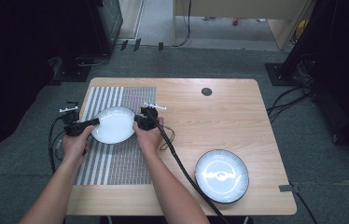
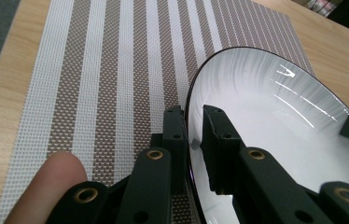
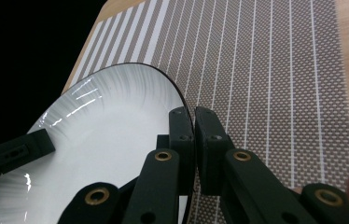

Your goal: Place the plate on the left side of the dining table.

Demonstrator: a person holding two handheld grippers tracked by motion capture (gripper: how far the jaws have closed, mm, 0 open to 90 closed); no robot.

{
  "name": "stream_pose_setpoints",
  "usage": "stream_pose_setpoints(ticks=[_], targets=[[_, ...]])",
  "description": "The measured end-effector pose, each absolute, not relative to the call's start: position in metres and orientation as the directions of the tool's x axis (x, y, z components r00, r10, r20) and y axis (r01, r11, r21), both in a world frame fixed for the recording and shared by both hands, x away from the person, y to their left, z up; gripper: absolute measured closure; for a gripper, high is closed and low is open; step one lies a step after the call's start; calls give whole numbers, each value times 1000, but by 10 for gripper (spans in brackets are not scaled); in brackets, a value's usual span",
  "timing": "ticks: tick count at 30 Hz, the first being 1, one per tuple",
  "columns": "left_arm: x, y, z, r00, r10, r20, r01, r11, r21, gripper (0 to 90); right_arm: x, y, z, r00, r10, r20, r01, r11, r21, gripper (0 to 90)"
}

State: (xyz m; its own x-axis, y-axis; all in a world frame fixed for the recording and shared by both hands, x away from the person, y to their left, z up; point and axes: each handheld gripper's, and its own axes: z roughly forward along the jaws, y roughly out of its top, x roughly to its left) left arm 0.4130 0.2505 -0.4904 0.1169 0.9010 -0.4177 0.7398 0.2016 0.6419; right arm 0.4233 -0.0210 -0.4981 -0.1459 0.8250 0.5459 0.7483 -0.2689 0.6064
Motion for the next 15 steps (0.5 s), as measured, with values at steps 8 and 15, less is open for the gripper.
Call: stream_pose_setpoints(ticks=[8,15], targets=[[413,248,-499,105,906,-410,752,197,629,803,424,-22,-509,-155,835,528,746,-251,617,866],[411,249,-504,103,899,-425,759,206,618,794,424,-23,-510,-164,824,542,751,-251,610,853]])
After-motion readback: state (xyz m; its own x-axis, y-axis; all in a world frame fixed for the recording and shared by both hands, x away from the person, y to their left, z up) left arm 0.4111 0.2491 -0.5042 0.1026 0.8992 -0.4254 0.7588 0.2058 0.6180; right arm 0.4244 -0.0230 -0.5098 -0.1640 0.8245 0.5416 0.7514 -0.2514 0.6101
